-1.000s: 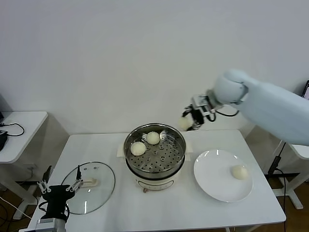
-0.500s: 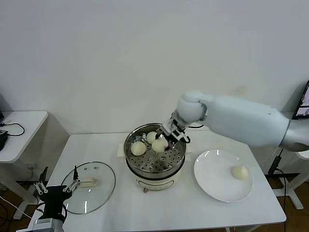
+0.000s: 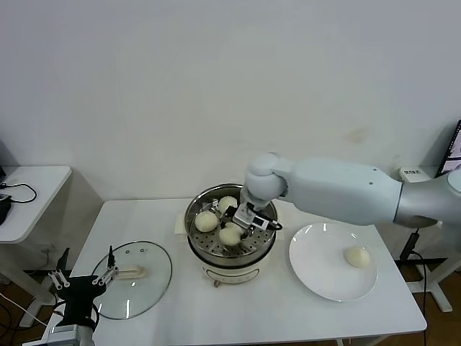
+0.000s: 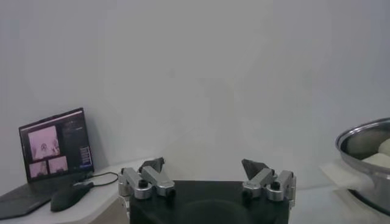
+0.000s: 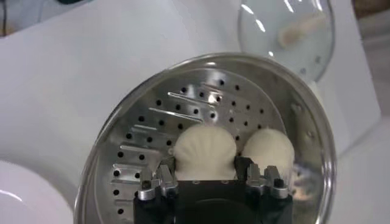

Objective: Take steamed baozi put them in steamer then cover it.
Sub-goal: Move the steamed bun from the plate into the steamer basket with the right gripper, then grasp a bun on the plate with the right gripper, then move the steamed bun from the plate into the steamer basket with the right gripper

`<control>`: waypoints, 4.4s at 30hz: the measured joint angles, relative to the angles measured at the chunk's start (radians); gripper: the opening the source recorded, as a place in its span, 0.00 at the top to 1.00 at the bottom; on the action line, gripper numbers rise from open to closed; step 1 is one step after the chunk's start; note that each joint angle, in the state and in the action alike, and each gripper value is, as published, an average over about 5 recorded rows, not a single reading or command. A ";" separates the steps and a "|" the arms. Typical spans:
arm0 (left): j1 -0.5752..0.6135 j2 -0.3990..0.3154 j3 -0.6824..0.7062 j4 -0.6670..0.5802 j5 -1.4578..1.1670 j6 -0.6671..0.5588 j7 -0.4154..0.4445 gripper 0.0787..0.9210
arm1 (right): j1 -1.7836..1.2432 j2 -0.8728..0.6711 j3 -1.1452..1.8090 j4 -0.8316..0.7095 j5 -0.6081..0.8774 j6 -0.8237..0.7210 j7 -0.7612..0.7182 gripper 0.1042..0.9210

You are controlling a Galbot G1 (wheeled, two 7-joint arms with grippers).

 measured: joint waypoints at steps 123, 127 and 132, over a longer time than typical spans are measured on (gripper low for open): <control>-0.008 0.034 0.018 0.002 0.015 0.010 0.009 0.12 | -0.700 -0.528 0.717 -0.232 -0.219 -0.356 -0.060 0.42; -0.012 0.034 0.019 0.001 0.014 0.010 0.009 0.12 | -0.636 -0.550 0.671 -0.195 -0.179 -0.373 -0.067 0.42; -0.017 0.034 0.026 -0.001 0.014 0.010 0.009 0.12 | -0.526 -0.570 0.605 -0.137 -0.110 -0.401 -0.068 0.41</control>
